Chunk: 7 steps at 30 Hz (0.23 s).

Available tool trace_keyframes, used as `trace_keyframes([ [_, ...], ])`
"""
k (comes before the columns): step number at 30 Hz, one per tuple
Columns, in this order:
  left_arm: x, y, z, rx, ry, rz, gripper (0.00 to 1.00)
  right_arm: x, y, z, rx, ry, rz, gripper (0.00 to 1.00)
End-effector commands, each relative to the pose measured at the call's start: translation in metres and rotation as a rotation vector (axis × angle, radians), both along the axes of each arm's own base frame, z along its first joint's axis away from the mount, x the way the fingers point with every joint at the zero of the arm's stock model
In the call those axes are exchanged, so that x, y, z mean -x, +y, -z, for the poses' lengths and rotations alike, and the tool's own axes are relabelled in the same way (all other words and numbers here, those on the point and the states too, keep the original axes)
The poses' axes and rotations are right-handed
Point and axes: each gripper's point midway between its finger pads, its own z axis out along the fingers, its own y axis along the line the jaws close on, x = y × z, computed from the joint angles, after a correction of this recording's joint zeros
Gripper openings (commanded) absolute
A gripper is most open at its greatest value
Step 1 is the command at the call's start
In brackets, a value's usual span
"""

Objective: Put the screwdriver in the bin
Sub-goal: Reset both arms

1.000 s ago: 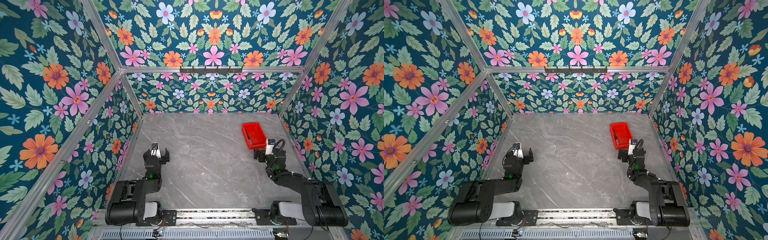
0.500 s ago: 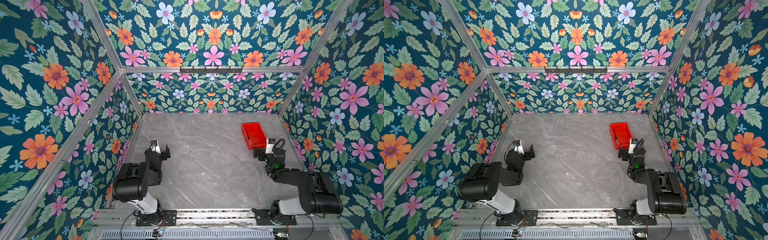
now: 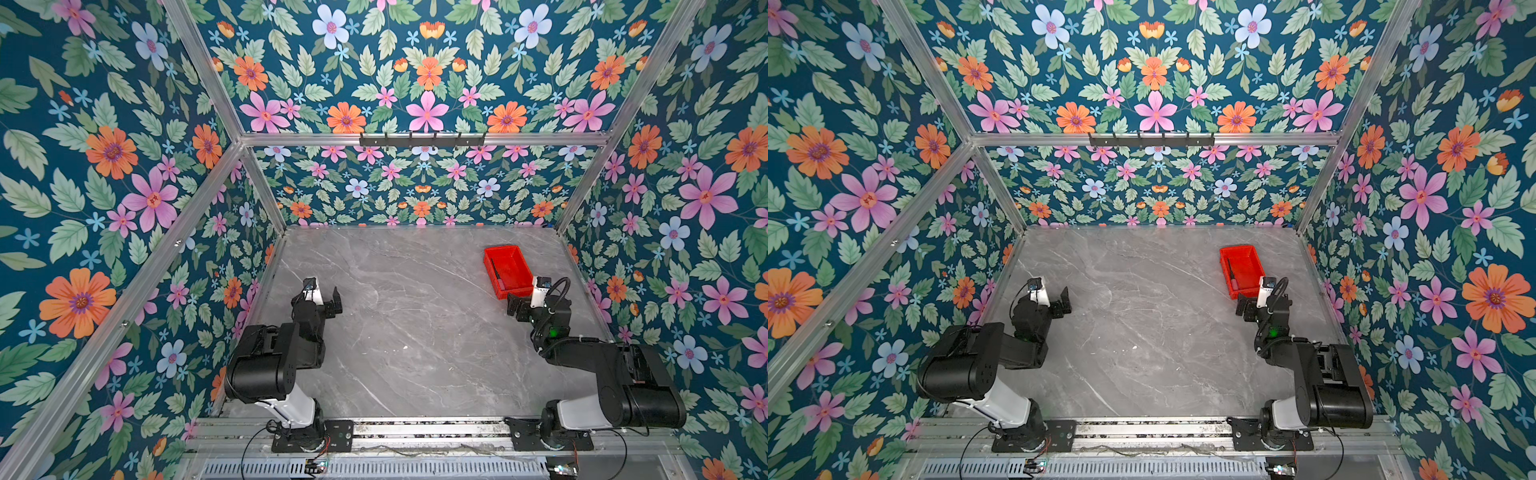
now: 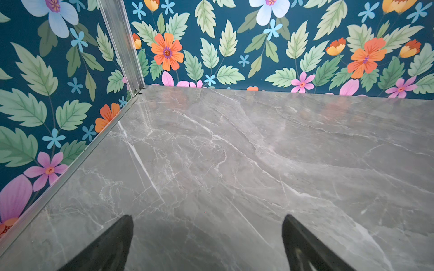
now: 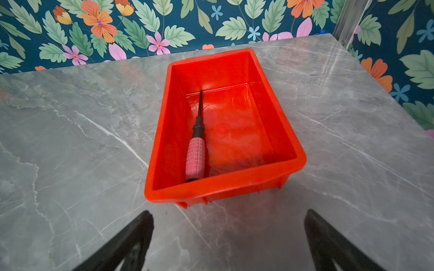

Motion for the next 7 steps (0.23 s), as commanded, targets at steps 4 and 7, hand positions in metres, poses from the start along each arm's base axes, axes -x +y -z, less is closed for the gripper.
trace_keyframes([
  [4, -0.0027, 0.0007, -0.0062, -0.011, -0.023, -0.002, 1.0, -0.0046, 0.0005, -0.0104, -0.002, -0.044, -0.002, 0.99],
  [7, -0.0025, 0.0004, -0.0068, -0.012, -0.025, -0.001, 1.0, -0.0046, 0.0001, -0.0101, -0.001, -0.043, -0.002, 0.99],
])
